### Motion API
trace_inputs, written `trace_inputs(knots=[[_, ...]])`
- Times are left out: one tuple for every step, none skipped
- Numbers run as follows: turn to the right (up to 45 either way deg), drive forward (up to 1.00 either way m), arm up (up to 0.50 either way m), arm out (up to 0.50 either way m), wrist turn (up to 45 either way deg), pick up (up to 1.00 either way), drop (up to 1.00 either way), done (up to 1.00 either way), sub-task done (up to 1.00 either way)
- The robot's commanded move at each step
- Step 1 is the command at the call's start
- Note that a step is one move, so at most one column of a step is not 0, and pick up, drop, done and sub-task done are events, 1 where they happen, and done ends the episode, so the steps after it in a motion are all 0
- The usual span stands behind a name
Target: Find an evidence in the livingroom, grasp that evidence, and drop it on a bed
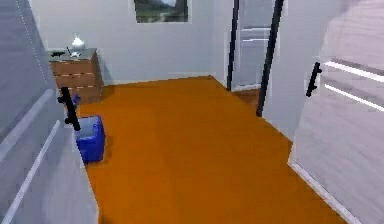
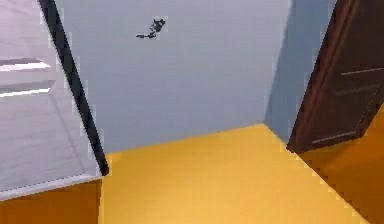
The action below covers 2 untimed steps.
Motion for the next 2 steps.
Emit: trace_inputs(knots=[[0.0,1.00,0.00,0.00,0.0,0.00,0.00,0.00,0.00],[0.0,1.00,0.00,0.00,0.0,0.00,0.00,0.00,0.00]])
